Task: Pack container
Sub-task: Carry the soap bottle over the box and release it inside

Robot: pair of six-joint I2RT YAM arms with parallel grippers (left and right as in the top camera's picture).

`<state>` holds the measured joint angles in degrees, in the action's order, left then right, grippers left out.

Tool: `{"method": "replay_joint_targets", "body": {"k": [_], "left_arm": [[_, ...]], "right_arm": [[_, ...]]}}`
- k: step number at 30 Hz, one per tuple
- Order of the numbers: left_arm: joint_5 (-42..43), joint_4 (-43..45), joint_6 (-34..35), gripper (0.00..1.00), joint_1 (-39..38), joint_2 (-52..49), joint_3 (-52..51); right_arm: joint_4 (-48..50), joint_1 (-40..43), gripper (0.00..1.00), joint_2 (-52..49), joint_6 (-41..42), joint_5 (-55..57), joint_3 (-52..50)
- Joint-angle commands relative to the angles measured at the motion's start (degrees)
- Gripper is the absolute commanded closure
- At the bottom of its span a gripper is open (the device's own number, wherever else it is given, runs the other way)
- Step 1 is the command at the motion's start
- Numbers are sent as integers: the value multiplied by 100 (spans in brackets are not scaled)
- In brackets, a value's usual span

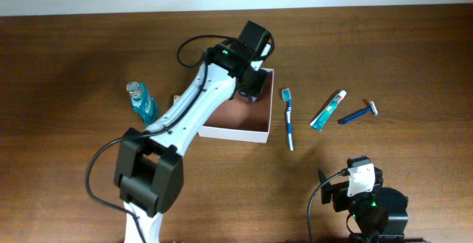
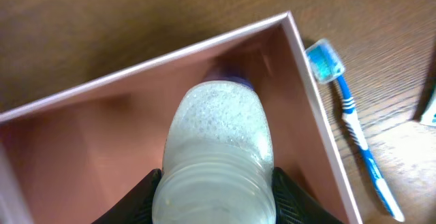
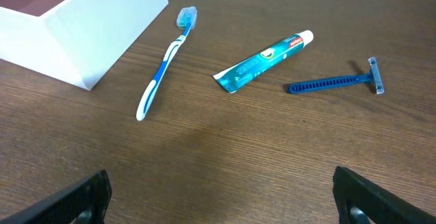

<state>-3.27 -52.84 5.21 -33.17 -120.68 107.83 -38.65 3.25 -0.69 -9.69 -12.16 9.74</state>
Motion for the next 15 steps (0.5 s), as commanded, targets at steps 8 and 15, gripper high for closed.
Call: {"method": "replay_joint_targets", "body": {"k": [8, 15], "left_arm": [[-120, -275, 9, 21, -20, -72, 332], [-127, -1751, -66, 8, 129, 76, 1484]], "right_arm": [[11, 44, 1, 44, -39, -72, -31], [11, 44, 1, 44, -37, -72, -31]]}}
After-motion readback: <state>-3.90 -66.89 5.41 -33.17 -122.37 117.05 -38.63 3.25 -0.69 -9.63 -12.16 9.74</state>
